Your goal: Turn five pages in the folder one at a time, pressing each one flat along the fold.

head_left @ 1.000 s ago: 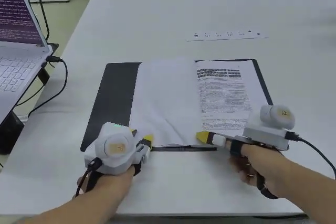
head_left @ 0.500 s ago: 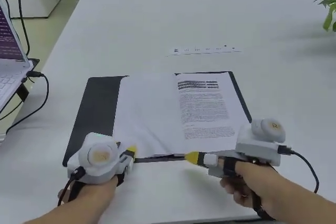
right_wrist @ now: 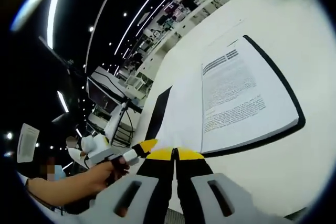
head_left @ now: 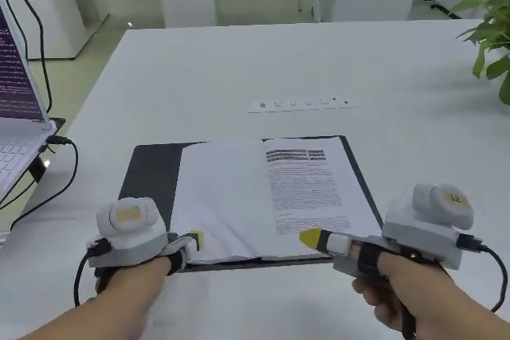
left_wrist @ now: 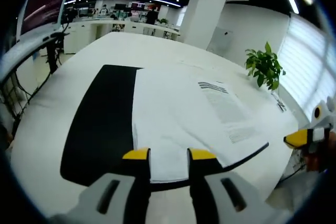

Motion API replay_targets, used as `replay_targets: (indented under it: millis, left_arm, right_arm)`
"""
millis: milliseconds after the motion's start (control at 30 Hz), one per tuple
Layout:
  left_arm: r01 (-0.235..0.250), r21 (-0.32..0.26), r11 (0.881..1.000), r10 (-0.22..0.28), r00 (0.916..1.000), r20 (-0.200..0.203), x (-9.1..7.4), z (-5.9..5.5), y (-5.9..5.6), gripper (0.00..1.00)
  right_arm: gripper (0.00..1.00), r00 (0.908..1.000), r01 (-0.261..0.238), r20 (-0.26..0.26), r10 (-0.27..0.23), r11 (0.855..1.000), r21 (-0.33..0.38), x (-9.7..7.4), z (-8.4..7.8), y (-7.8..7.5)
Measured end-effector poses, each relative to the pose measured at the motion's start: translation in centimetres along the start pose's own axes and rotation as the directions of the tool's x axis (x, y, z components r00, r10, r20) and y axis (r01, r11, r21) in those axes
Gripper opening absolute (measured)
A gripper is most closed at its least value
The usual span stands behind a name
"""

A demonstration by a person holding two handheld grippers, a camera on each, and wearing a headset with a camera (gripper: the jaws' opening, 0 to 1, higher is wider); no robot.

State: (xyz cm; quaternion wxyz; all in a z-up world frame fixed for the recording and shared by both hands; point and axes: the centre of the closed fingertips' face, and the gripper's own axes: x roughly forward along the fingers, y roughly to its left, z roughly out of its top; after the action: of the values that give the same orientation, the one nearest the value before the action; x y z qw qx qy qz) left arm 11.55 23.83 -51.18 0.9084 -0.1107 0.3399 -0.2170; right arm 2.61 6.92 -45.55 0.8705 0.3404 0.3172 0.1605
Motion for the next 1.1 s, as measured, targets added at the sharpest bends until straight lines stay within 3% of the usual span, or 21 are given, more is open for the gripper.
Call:
replay_targets:
  millis: [200,333,433,467,567,633,800,933,1100]
  left_arm:
    - [0.055,-0.036,0.998,-0.054,0.9982,0.028,-3.4,2.1,-2.1,0.26]
    - [0.070,-0.045,0.997,-0.068,0.9971,0.034,-5.7,3.1,-3.2,0.34]
    - [0.062,0.010,0.998,-0.062,0.9963,0.059,-7.2,4.0,-3.4,0.38]
    - [0.057,0.038,0.998,-0.059,0.9962,0.064,-7.7,4.3,-3.5,0.40]
    - [0.040,0.112,0.993,-0.049,0.9951,0.086,-8.6,5.0,-3.4,0.43]
    - [0.019,0.163,0.986,-0.036,0.9943,0.100,-9.1,5.5,-3.3,0.47]
    - [0.013,0.189,0.982,-0.034,0.9935,0.109,-10.4,5.8,-3.5,0.53]
    - [0.000,0.199,0.980,-0.024,0.9928,0.117,-10.9,5.6,-3.3,0.57]
    - [-0.029,0.218,0.976,0.006,0.9941,0.108,-11.5,4.7,-2.5,0.72]
  right_arm:
    - [0.00,0.9916,0.108,0.083,-0.100,0.989,-0.098,-2.7,3.6,-0.1]
    - [0.00,0.9721,0.210,0.138,-0.189,0.965,-0.156,-5.0,5.7,-1.0]
    - [0.00,0.9543,0.269,0.185,-0.235,0.945,-0.188,-6.3,7.1,-1.8]
    - [0.00,0.9468,0.294,0.199,-0.253,0.932,-0.214,-6.9,7.5,-2.2]
    - [0.00,0.9390,0.321,0.214,-0.269,0.910,-0.264,-7.7,8.0,-2.6]
    - [0.06,0.9388,0.322,0.219,-0.266,0.902,-0.288,-8.2,8.0,-2.6]
    - [0.26,0.9350,0.343,0.222,-0.276,0.864,-0.368,-9.1,7.9,-3.3]
    - [0.36,0.9330,0.349,0.228,-0.278,0.855,-0.384,-9.5,7.9,-3.6]
    - [0.60,0.9287,0.364,0.228,-0.293,0.840,-0.403,-9.9,7.7,-4.1]
